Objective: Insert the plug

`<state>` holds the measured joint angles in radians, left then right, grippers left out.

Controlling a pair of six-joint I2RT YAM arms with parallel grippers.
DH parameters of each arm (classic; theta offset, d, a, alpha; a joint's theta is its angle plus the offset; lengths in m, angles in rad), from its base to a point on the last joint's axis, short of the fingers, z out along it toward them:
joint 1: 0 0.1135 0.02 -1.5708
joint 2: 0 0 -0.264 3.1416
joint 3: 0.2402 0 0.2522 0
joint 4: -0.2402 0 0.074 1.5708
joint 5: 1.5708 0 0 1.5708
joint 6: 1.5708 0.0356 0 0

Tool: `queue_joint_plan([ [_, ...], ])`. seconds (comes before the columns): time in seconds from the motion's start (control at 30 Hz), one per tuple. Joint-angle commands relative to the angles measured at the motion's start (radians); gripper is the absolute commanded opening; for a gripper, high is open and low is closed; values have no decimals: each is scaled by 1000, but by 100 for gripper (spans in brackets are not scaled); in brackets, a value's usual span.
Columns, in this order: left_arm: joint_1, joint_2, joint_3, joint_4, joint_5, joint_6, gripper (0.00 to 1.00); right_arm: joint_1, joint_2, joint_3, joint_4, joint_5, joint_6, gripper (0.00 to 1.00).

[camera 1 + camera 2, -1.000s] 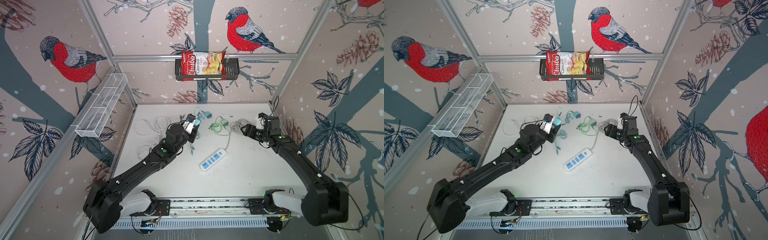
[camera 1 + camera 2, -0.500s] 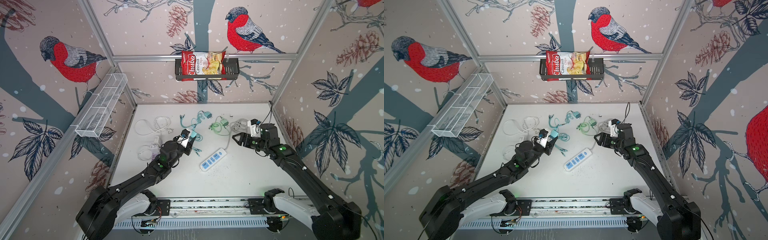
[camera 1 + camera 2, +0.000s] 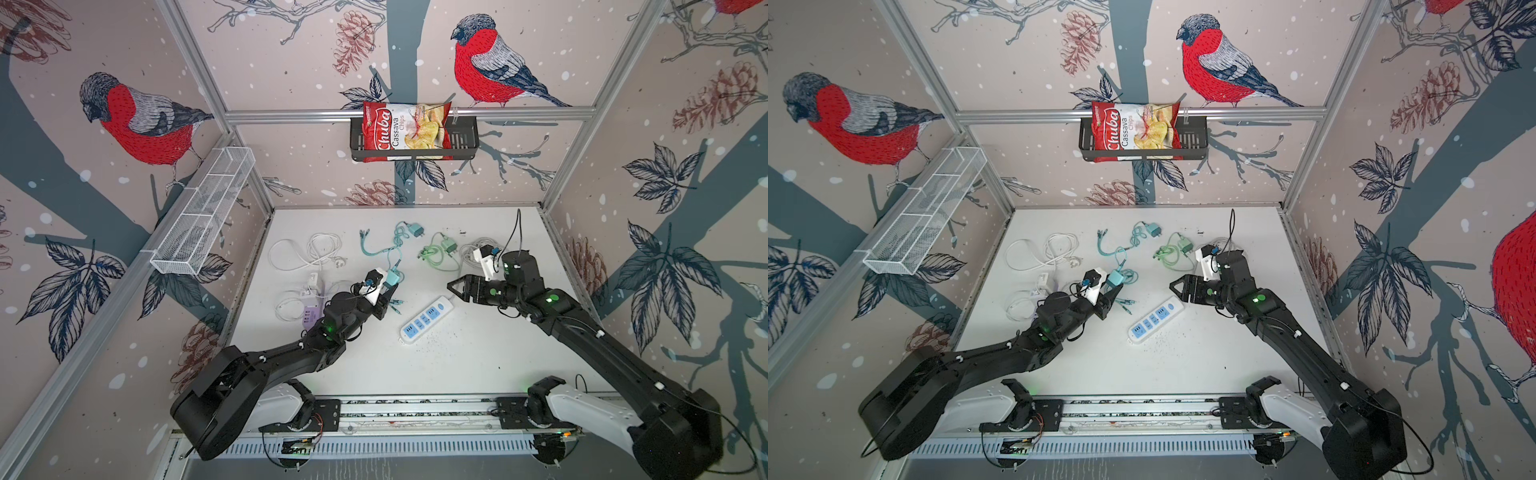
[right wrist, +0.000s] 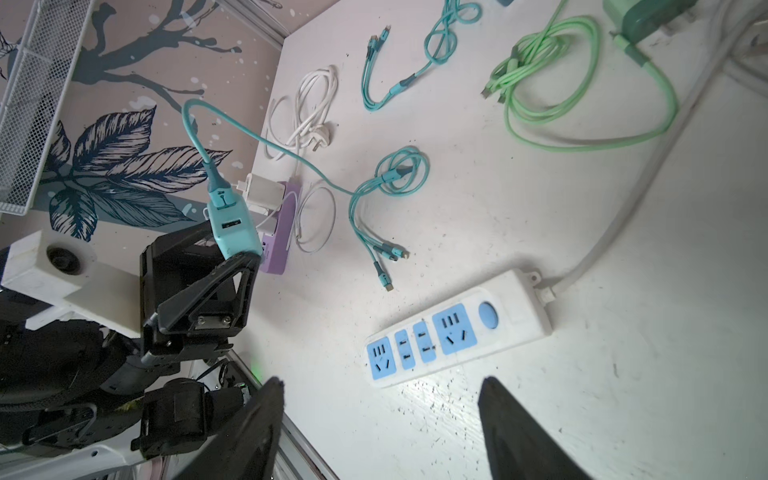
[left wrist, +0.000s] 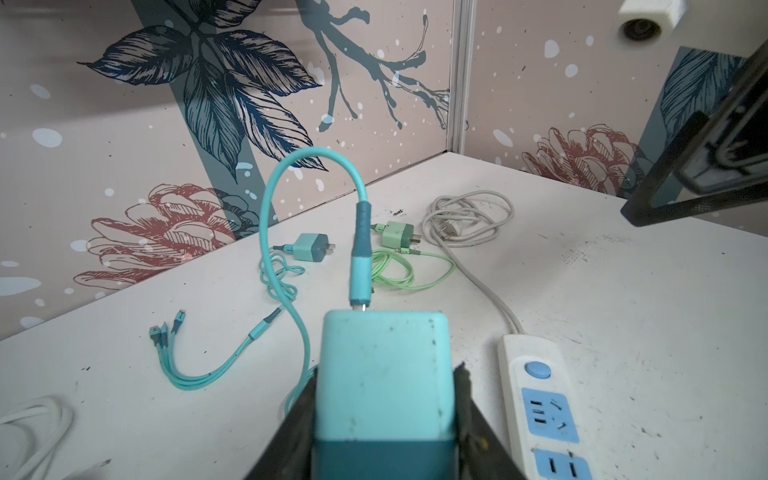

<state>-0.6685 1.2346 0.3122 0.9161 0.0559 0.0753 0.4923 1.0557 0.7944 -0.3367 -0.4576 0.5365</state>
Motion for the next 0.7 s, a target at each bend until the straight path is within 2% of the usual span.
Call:
queue_joint_plan([
  [0.0, -7, 20, -20, 171, 36, 11, 16, 28, 9, 8, 27, 4, 14, 74],
  [0.3, -57, 127, -51, 303, 5, 67, 13, 65, 69, 41, 38, 2, -12, 73],
  [0.47, -73, 208, -88, 456, 32, 71, 14, 92, 97, 62, 34, 2, -36, 72],
  [0.67, -108, 291, -87, 544, 41, 70, 14, 123, 141, 84, 36, -8, -57, 71],
])
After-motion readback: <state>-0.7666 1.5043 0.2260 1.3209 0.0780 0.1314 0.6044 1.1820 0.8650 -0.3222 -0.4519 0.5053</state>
